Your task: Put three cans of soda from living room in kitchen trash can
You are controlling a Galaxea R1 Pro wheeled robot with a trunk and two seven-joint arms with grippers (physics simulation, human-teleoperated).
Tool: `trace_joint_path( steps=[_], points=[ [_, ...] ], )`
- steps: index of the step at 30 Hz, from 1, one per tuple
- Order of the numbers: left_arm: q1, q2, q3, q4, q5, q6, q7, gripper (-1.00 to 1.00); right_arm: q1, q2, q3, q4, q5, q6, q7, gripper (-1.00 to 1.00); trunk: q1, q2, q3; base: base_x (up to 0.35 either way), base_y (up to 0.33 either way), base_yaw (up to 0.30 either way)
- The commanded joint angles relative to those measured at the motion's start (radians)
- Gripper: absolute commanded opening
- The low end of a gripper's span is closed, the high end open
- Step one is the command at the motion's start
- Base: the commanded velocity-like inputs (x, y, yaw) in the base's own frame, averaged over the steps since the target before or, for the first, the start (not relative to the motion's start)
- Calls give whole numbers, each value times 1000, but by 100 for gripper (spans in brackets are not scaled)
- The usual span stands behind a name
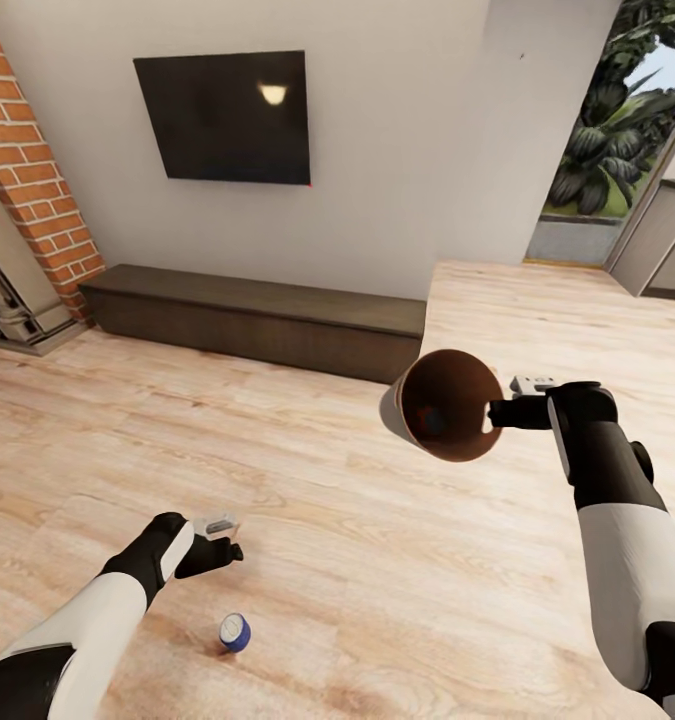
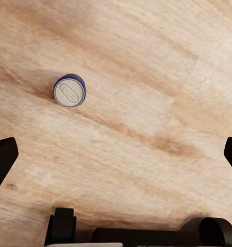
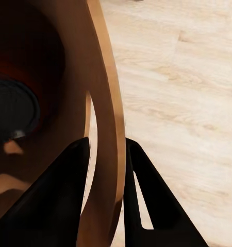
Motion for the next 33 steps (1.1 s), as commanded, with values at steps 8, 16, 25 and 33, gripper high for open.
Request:
trace_joint_path(
  steps=[8, 16, 25, 33],
  points=[
    [0, -2, 0, 0, 0, 1, 0, 100, -1, 2, 3, -1, -28, 4, 6, -100, 31, -56, -25, 0, 0, 0],
    [0, -2, 0, 0, 0, 2, 0, 100, 0, 3, 3, 0, -27, 4, 5, -100, 61, -112, -50, 0, 0, 0],
    [0, -2, -1, 0, -1, 43, -4, 100, 3, 13, 17, -10, -31, 4, 7, -100, 96, -175, -79, 0, 0, 0],
    [0, -3, 0, 0, 0, 81, -10, 100, 5, 36, 17, -13, -29, 4, 6, -100, 127, -231, -104, 0, 0, 0]
  ],
)
